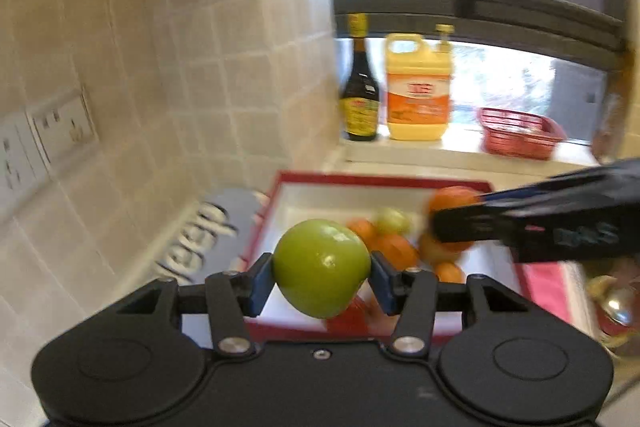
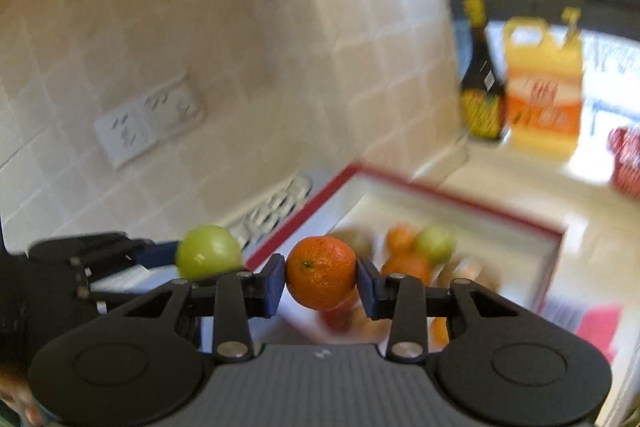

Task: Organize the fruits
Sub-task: 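Carry green apple and mandarin over the white box and lower them in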

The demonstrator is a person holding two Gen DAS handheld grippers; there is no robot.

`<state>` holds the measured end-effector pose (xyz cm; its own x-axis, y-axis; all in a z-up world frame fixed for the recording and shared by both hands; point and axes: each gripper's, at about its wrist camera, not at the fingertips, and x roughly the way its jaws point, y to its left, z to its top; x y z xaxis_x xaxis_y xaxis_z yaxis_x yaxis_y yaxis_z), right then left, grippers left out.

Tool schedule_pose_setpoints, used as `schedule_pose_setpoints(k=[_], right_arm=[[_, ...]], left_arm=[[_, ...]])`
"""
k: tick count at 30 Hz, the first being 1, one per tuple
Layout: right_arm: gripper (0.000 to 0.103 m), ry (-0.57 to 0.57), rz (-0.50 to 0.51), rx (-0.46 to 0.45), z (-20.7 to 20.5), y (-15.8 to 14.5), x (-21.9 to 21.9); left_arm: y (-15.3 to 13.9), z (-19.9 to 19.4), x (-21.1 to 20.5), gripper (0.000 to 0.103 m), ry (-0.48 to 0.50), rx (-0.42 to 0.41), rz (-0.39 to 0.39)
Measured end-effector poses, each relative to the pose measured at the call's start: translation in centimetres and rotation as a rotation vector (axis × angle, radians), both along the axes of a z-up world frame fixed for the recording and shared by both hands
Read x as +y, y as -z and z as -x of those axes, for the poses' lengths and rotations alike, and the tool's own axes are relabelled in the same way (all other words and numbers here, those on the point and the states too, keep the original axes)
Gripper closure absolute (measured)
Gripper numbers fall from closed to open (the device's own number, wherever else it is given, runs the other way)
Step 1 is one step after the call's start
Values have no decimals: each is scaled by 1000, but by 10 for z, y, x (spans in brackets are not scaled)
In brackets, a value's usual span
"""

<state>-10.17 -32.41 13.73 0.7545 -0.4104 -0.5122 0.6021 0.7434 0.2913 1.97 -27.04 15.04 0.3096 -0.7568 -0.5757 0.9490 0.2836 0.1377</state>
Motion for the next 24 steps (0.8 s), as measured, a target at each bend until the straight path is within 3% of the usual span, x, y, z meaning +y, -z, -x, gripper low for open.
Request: schedule_pose_setpoints(k=[4, 7, 13, 19, 24], right_arm=[[62, 77, 60, -5, 8, -15, -34], [62, 150, 0, 16, 10, -12, -64], [62, 261, -179, 129, 9, 32, -121], [62, 281, -211, 273, -5, 70, -152], [62, 288, -200, 338, -16, 94, -157]], left_arm=[[-15, -10, -44, 43, 31, -32, 44], [-6, -17, -85, 43, 67, -14, 24], [43, -41, -148, 43, 16, 105, -76], [89, -52, -175, 43, -25, 125, -162], [108, -58, -184, 43, -45, 133, -186]])
